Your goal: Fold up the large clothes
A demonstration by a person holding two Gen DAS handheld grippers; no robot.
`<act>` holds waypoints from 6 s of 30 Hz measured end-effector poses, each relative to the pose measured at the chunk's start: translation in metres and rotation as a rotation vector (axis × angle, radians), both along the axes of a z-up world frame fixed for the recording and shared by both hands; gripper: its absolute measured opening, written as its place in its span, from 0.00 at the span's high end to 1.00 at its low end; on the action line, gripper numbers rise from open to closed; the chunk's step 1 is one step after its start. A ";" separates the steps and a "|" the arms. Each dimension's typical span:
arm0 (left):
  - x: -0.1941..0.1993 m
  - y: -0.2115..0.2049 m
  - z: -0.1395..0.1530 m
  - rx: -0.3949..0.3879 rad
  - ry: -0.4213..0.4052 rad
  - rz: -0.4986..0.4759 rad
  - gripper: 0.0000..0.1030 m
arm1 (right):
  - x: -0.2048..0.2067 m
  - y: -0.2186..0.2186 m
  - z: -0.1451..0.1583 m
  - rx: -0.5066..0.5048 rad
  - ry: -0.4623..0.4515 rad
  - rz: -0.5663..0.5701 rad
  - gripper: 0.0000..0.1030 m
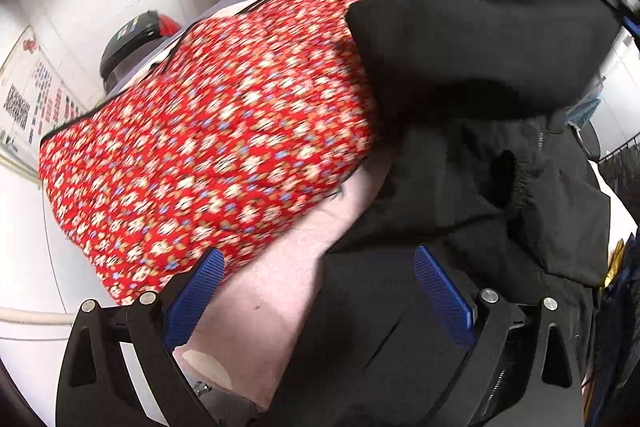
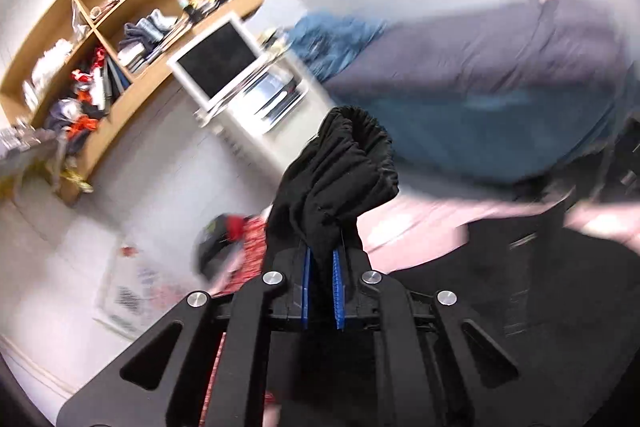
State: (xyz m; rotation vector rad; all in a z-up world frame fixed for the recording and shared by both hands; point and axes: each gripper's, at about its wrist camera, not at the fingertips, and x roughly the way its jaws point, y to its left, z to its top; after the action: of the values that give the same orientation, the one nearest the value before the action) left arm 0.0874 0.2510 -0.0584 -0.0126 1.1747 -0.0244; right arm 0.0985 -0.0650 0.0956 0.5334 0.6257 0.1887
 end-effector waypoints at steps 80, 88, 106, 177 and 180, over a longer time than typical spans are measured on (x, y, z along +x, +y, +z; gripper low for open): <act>0.049 -0.031 -0.116 0.013 0.282 -0.350 0.93 | -0.281 -0.118 -0.203 0.027 0.757 -0.359 0.25; 0.023 0.016 -0.115 0.034 0.290 -0.322 0.90 | -0.330 -0.124 -0.197 0.010 0.755 -0.401 0.25; -0.104 0.101 -0.079 -0.094 0.260 -0.347 0.09 | -0.469 -0.164 -0.199 0.007 0.820 -0.316 0.25; 0.104 -0.038 0.042 -0.388 0.110 -0.594 0.93 | -0.295 -0.302 -0.087 0.392 0.396 -0.161 0.97; 0.145 -0.066 0.040 -0.395 0.101 -0.542 0.93 | -0.255 -0.316 -0.097 0.433 0.393 -0.208 0.97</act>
State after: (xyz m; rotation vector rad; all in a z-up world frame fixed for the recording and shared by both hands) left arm 0.2321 0.1848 -0.0182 -0.0440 1.2288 -0.7397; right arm -0.1564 -0.3813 -0.0017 1.0643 0.9119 0.0186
